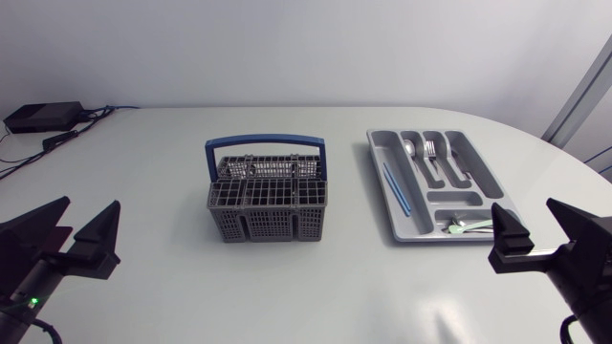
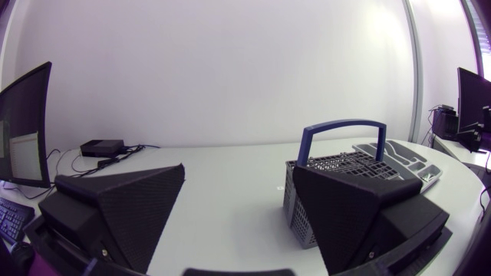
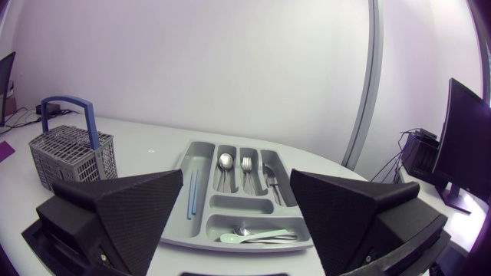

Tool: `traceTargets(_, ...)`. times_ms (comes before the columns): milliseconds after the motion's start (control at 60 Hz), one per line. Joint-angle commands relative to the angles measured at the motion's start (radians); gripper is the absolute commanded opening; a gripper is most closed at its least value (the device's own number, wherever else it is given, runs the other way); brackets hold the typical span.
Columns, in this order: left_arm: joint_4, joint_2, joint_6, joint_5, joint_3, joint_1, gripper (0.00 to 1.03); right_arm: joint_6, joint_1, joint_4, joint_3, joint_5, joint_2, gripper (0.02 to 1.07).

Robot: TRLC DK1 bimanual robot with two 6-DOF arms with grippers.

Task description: Unload the cutlery basket into the drawer organizer.

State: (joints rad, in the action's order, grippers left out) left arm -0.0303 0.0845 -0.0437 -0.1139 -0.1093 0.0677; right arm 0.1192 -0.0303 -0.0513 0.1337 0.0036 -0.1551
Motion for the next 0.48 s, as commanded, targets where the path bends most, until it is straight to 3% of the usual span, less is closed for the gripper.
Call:
traceTargets(0, 0.018, -0.028, 0.031, 0.031, 0.046, -0.022, 0.98, -0.056, 0.013, 0.024, -0.052, -0.001, 0.048, 1.03)
traceTargets(200, 0.03, -0.084, 0.044, 0.114, 0.109, -0.068, 0.98, -0.119, 0.03, 0.051, -0.134, -0.004, 0.155, 1.03)
traceTargets(467, 0.03, -0.084, 0.044, 0.114, 0.109, -0.068, 0.98, -0.119, 0.03, 0.051, -0.134, -0.004, 0.155, 1.03)
